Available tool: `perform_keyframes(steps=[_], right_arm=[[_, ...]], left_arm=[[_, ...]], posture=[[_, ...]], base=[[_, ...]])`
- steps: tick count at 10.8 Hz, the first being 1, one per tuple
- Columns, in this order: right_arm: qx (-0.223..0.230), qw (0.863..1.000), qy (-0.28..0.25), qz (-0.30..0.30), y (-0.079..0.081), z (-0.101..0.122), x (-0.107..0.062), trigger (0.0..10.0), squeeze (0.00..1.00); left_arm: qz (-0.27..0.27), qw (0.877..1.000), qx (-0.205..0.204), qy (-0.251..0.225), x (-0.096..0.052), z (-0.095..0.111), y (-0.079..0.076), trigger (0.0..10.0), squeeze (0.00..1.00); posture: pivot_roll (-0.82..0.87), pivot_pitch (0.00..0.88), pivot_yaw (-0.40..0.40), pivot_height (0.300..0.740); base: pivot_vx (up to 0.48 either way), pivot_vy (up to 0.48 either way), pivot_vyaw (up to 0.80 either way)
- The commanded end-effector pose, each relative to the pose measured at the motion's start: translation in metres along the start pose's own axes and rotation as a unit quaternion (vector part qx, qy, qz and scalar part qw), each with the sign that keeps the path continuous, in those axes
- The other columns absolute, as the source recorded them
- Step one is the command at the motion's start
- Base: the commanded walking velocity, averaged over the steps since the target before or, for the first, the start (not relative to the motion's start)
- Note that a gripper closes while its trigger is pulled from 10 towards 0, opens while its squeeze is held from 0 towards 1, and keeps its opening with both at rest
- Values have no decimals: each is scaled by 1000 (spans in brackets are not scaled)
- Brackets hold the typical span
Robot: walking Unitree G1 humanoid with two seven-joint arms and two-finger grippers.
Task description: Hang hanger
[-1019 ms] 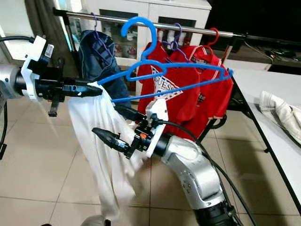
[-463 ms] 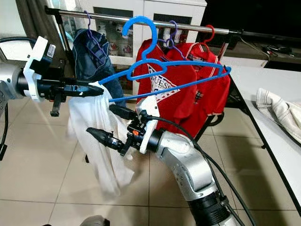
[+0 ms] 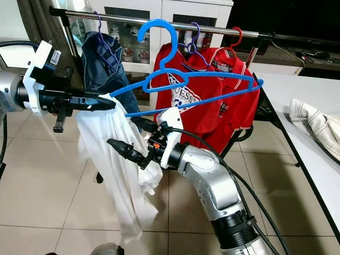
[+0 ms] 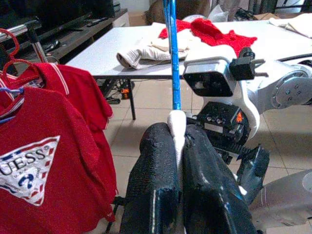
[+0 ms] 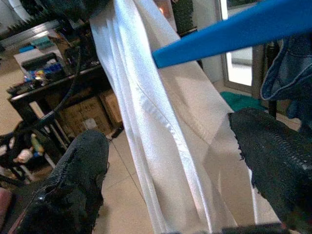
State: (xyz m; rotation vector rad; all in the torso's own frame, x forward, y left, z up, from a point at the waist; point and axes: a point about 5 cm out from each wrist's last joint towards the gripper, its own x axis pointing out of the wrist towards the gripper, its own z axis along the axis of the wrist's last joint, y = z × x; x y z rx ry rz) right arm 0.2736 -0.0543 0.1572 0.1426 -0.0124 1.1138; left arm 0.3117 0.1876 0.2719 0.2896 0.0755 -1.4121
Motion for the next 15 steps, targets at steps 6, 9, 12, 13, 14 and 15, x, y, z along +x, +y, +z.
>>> perform_keyframes(steps=[6,9,12,13,14,15], right_arm=[[14,990,39,135,21,-14,-10,8941,0],[16,984,62,167,21,-21,-5,9020,0],[25,974,105,201,24,-38,-12,6706,0],[22,967,132,216,25,-47,-18,3020,0],[22,960,160,228,24,-56,-26,314,0],[22,956,178,230,21,-61,-32,0,0]], left_arm=[[12,999,32,-29,-3,21,2,0,0],[14,999,35,-30,-4,23,2,0,0],[27,998,42,-33,-8,28,6,0,0],[35,998,46,-32,-11,30,9,0,0],[42,997,50,-31,-15,32,11,0,0],[48,997,52,-28,-18,33,14,0,0]], posture=[[159,40,-45,740],[168,44,-55,740],[172,38,-57,740],[173,35,-55,740],[175,29,-51,740],[176,25,-47,740]], base=[[0,0,0],[0,0,0],[0,0,0],[0,0,0],[0,0,0],[0,0,0]])
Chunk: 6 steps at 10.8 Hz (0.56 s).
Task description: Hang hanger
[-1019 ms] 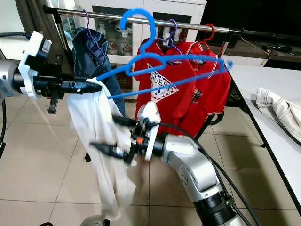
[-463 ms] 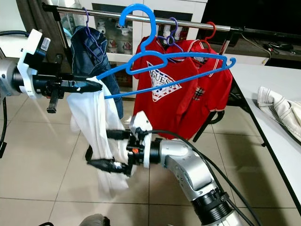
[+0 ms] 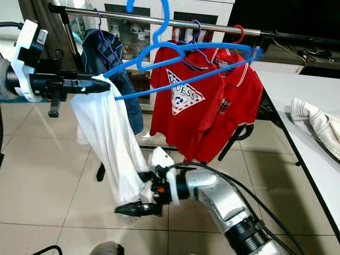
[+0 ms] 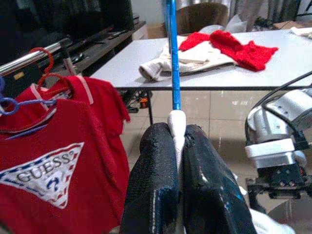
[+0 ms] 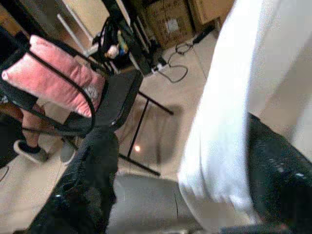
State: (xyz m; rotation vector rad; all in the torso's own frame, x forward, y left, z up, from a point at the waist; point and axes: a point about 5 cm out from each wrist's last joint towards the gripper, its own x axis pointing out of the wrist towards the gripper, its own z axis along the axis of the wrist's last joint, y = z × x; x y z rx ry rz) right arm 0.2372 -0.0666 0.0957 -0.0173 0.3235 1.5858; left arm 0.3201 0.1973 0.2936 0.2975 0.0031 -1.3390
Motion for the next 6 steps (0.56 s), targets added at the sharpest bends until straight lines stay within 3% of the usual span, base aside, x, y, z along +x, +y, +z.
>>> perform_keyframes(steps=[1,6], right_arm=[[-3,1000,13,4,0,-5,-7,0,0],[7,999,38,-6,-1,-18,-34,0,0]], left_arm=[[12,999,33,-7,-7,17,4,0,0],[23,999,33,10,-18,10,7,0,0]], posture=[[175,22,-45,740],[174,4,-41,740]], base=[[0,0,0],[0,0,0]])
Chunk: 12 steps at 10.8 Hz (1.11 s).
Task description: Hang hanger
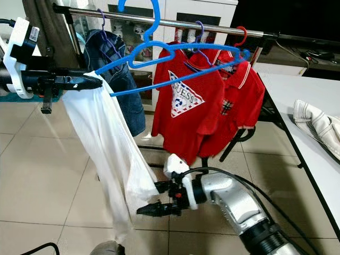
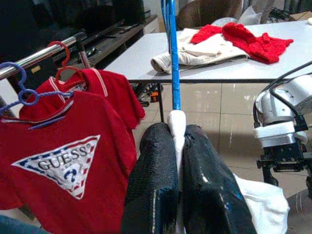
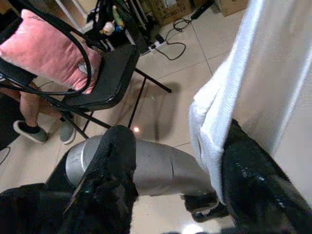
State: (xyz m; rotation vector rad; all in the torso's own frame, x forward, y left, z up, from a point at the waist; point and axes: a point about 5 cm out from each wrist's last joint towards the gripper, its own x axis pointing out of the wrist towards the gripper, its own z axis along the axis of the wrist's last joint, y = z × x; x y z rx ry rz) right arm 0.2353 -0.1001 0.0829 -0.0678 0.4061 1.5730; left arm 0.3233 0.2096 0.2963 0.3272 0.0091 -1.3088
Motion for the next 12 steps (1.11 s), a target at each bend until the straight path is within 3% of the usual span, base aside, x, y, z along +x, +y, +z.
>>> perform_keyframes(steps=[1,8,12], right_arm=[[-3,1000,-4,0,-1,1,-5,0,0],[1,1000,4,1,-5,0,-18,0,0],[6,996,-15,-85,-21,0,-45,0,0]], left_arm=[[9,1000,24,-2,-6,9,1,0,0],[13,1000,19,20,-13,-1,0,0,0],[12,999,5,33,-19,-12,-8,0,0]], posture=[[174,4,-41,740],[179,3,-50,740],[177,0,-52,740]], base=[[0,0,0],[0,0,0],[0,0,0]])
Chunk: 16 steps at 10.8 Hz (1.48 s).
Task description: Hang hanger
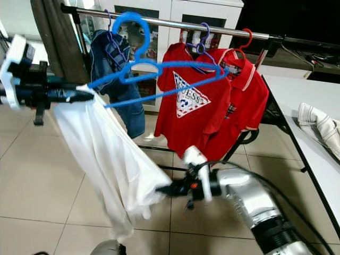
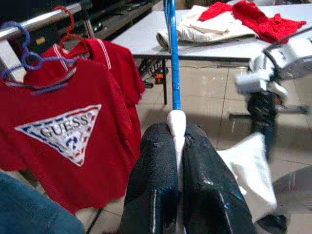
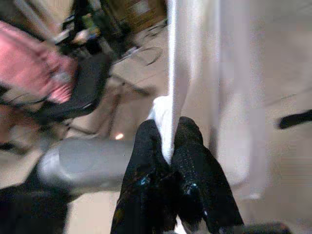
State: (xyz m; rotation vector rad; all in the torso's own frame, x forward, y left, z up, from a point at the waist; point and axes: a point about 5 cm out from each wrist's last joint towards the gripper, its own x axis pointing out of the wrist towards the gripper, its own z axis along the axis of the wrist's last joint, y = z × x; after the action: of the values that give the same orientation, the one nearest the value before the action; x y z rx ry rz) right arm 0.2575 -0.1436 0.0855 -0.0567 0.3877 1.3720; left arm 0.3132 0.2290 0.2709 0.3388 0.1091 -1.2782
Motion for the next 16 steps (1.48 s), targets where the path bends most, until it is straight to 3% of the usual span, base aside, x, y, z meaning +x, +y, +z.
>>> perform_keyframes(steps=[1,2,3,5,8,12,14,16], right_arm=[[-15,998,-23,-61,-14,8,-14,0,0],[-18,990,-44,-136,-29,10,-27,0,0],[-11,985,-58,-160,-34,11,-33,0,0],[10,951,-127,-281,-60,23,-67,0,0],[8,932,-154,-328,-74,31,-77,0,0],[14,912,-177,-371,-86,35,-89,0,0],[12,906,-176,-385,-90,36,-96,0,0],[-4,910,-181,-374,-93,47,-97,0,0]], left_arm=[[0,1000,17,-6,-5,10,-3,0,0],[-2,1000,5,-3,-9,3,-11,0,0],[-1,1000,-1,-2,-11,0,-14,0,0],[-28,999,-29,6,-15,-11,-50,0,0],[-27,998,-39,29,-12,-21,-70,0,0],[49,994,-41,87,-22,-40,-88,0,0],[82,991,-41,103,-23,-48,-94,0,0],[45,988,-53,136,-19,-58,-108,0,0]], posture=[[177,0,-52,740],[176,0,-52,740],[173,0,-48,740],[178,0,-59,740],[182,0,-75,740],[187,0,-88,740],[183,0,-90,740],[190,0,-96,740]], base=[[0,0,0],[0,0,0],[0,0,0],[0,0,0],[0,0,0],[0,0,0],[0,0,0],[0,0,0]])
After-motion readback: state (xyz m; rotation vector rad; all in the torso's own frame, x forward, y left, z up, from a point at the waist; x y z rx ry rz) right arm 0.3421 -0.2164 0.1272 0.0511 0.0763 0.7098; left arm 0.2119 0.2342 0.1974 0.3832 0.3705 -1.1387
